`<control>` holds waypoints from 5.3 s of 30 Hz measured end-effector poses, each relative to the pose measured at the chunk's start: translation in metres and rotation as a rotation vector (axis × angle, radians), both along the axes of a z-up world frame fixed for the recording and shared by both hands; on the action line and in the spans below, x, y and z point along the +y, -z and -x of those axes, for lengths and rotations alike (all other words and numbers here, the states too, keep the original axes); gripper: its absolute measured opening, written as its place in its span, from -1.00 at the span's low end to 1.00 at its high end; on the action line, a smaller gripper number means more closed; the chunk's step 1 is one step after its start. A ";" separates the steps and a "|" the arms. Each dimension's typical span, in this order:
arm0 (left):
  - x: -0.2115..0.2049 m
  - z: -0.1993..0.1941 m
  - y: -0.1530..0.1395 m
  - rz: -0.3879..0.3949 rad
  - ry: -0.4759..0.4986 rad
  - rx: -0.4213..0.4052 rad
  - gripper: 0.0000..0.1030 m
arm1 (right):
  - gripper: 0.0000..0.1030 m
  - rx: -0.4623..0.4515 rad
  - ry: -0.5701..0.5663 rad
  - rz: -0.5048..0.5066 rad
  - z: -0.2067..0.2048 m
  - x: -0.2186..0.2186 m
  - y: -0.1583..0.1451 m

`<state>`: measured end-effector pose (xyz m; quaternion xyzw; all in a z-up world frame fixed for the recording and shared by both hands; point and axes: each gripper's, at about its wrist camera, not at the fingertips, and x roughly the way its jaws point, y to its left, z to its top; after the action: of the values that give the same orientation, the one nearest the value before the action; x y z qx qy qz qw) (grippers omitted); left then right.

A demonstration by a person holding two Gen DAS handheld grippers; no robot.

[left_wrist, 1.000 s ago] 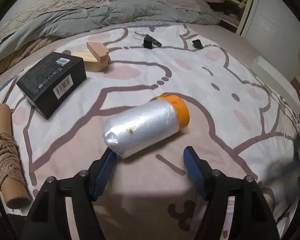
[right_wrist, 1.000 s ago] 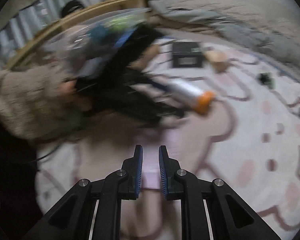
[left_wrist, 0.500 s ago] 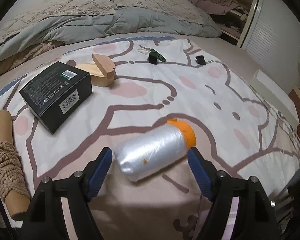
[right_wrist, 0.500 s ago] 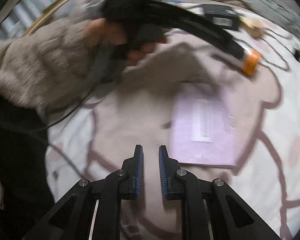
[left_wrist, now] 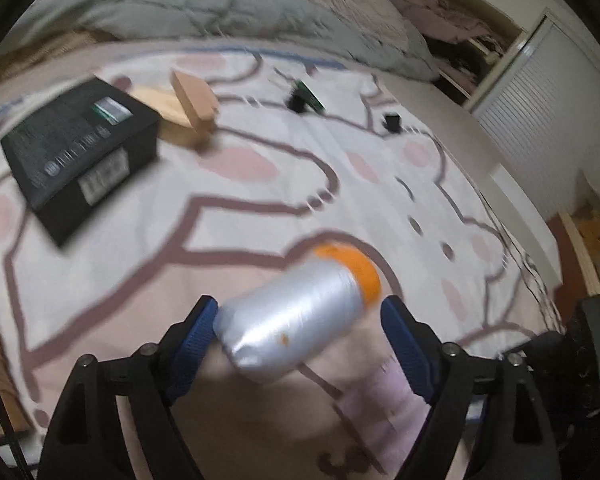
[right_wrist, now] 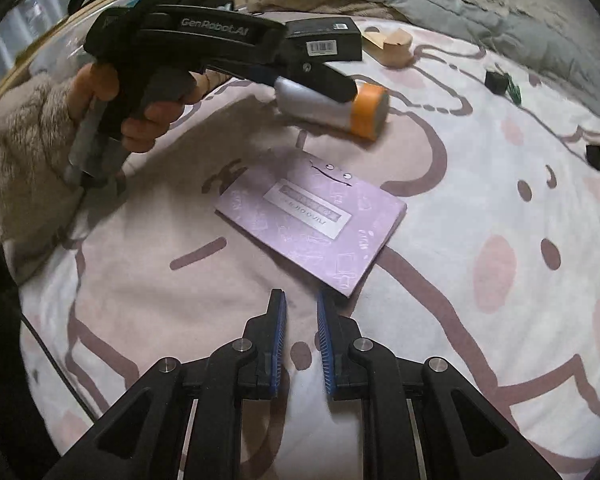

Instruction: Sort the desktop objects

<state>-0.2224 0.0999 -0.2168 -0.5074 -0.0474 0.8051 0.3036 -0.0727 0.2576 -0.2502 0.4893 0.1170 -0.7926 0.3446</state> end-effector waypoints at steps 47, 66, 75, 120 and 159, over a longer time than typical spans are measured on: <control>-0.055 -0.100 -0.003 0.250 0.190 -0.012 -0.12 | -0.68 -0.171 -0.061 0.135 0.036 -0.016 -0.040; -0.053 -0.115 0.004 0.295 0.234 -0.002 0.32 | -0.69 -0.202 0.028 0.098 0.066 -0.043 -0.013; -0.058 -0.100 0.003 0.444 0.165 0.046 0.32 | -0.69 -0.195 0.089 0.097 0.070 -0.018 -0.008; 0.011 -0.130 -0.010 0.366 0.639 0.219 -0.19 | -0.69 -0.242 0.115 0.160 0.082 -0.007 -0.009; -0.044 -0.109 -0.014 0.221 0.386 0.063 0.87 | -0.68 -0.300 -0.096 0.218 0.045 -0.039 -0.027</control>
<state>-0.1133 0.0562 -0.2032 -0.5118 0.1486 0.7478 0.3959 -0.1180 0.2182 -0.2231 0.5555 0.0009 -0.7013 0.4468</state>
